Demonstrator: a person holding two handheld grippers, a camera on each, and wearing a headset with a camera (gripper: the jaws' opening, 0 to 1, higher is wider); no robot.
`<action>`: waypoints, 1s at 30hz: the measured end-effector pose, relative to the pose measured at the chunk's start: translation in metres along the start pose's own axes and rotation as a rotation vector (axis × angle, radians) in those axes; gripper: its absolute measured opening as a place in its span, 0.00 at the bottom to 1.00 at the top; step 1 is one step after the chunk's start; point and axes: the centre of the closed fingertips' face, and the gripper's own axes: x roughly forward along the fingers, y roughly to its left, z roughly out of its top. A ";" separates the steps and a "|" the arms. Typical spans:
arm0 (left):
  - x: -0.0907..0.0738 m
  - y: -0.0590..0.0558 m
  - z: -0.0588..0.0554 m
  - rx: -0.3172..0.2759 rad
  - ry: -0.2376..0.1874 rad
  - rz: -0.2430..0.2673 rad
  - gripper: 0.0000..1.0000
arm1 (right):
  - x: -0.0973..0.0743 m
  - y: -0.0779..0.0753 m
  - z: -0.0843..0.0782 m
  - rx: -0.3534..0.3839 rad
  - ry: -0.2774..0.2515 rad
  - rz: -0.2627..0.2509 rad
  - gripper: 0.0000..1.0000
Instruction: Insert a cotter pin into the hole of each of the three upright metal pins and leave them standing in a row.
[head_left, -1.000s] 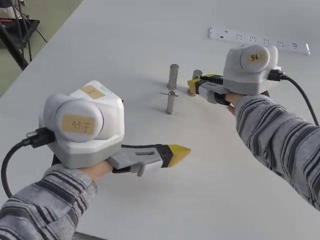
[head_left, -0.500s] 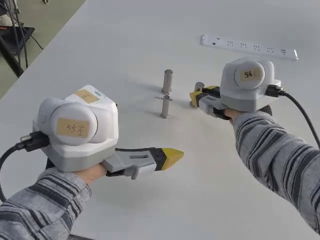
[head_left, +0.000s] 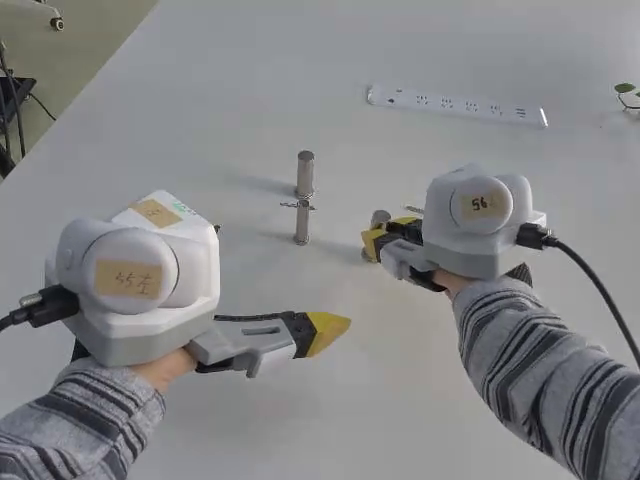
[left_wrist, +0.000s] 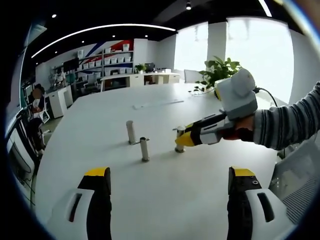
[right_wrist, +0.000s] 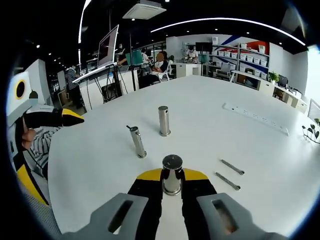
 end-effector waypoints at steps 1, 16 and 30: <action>-0.001 -0.001 0.000 0.002 -0.003 0.000 0.97 | -0.002 0.001 -0.001 0.001 0.001 0.000 0.08; -0.006 -0.008 -0.001 0.000 -0.001 -0.011 0.95 | -0.014 0.010 -0.020 -0.004 0.022 -0.016 0.08; -0.009 -0.011 -0.002 0.017 0.013 -0.011 0.94 | -0.016 0.015 -0.020 0.013 0.008 0.022 0.13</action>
